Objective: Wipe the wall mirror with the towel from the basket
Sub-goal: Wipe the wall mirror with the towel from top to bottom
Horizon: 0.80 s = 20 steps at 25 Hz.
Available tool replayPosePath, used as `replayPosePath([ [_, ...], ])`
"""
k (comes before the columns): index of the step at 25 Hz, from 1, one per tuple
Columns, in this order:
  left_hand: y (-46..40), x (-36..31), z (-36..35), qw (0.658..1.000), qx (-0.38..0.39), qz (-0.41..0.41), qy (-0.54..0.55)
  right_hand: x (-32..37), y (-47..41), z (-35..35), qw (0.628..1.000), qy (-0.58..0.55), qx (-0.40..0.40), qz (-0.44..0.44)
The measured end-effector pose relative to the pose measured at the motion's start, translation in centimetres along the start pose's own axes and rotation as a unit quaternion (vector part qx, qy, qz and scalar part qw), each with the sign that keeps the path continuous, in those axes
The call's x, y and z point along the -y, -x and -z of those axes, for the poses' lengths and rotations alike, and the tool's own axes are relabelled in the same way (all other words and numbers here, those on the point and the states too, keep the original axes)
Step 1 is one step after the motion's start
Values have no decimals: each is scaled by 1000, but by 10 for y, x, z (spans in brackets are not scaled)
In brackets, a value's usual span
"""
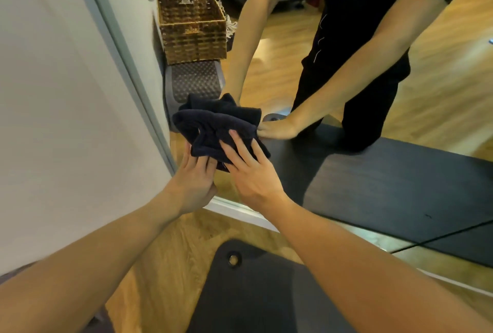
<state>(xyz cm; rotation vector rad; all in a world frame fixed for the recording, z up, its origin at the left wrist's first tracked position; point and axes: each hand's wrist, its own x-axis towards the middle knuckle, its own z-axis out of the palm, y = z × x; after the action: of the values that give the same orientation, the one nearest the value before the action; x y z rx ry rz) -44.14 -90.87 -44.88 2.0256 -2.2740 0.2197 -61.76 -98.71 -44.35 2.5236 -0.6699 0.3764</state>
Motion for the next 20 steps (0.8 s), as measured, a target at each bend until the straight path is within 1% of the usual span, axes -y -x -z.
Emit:
replayPosePath([
  [6,-23,-95,-1,998,34,-59,-5,-66,96,8,999,28,38,3],
  [9,-35,-145,3,995,51,-84,3,-103,143,15,999,20,36,8],
  [12,-45,-198,10,991,53,-120,-9,-140,193,22,999,42,29,4],
  [15,-59,-255,19,986,41,-161,-15,-178,251,29,998,63,19,-15],
  [20,-84,-341,28,978,60,-200,-24,-227,334,40,994,95,18,-51],
])
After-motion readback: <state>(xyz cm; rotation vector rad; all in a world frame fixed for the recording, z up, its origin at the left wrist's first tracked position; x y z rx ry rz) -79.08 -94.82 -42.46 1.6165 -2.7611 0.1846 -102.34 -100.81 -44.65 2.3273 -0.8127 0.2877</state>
